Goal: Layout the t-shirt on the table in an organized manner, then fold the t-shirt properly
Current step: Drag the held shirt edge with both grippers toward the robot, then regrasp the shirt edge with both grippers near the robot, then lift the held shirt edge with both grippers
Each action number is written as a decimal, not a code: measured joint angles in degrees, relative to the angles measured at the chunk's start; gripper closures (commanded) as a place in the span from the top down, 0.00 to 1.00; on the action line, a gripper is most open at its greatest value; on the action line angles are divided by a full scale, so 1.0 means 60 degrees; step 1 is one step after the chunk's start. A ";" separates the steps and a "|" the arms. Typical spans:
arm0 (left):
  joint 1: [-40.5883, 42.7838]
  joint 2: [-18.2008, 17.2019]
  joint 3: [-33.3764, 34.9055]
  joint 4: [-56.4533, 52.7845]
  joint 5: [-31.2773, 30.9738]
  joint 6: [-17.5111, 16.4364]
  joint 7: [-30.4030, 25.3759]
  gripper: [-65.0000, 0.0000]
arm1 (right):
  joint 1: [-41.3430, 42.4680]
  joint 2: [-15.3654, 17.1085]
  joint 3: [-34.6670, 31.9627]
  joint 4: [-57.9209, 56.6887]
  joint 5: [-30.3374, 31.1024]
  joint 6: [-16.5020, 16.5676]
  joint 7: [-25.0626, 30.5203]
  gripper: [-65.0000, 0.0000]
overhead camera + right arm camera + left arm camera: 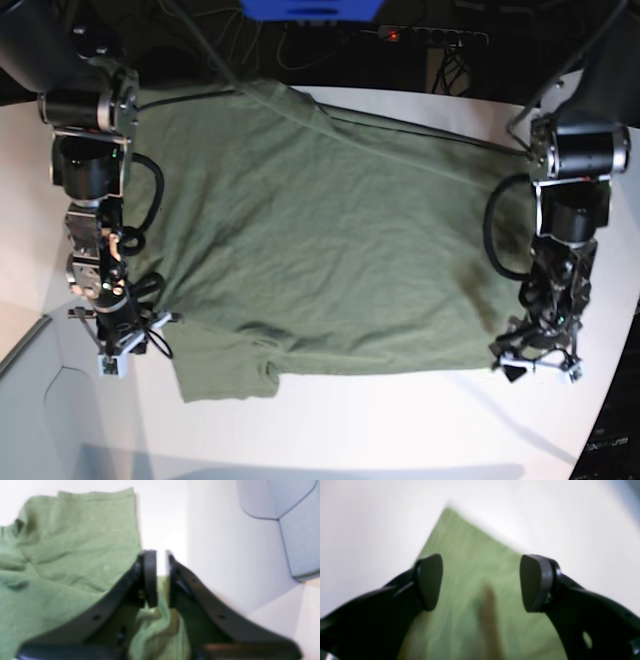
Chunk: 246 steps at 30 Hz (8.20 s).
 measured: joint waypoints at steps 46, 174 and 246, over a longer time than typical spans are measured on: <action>0.8907 0.1614 -0.4258 0.9468 0.0047 -0.0007 0.3861 0.71 | -0.6590 -0.0827 0.1341 0.6255 0.0015 -0.0018 -0.0022 0.45; 0.9843 0.2412 -0.5253 0.9985 -0.0058 -0.0007 0.3927 0.00 | -0.9588 -0.2233 0.3056 0.8794 0.0007 0.2204 -0.2357 0.68; 0.9577 0.2510 -0.6320 1.1865 -0.1377 -0.0044 0.4102 0.00 | -0.7176 -0.1996 0.2809 0.9213 0.0590 0.2335 -0.2463 0.00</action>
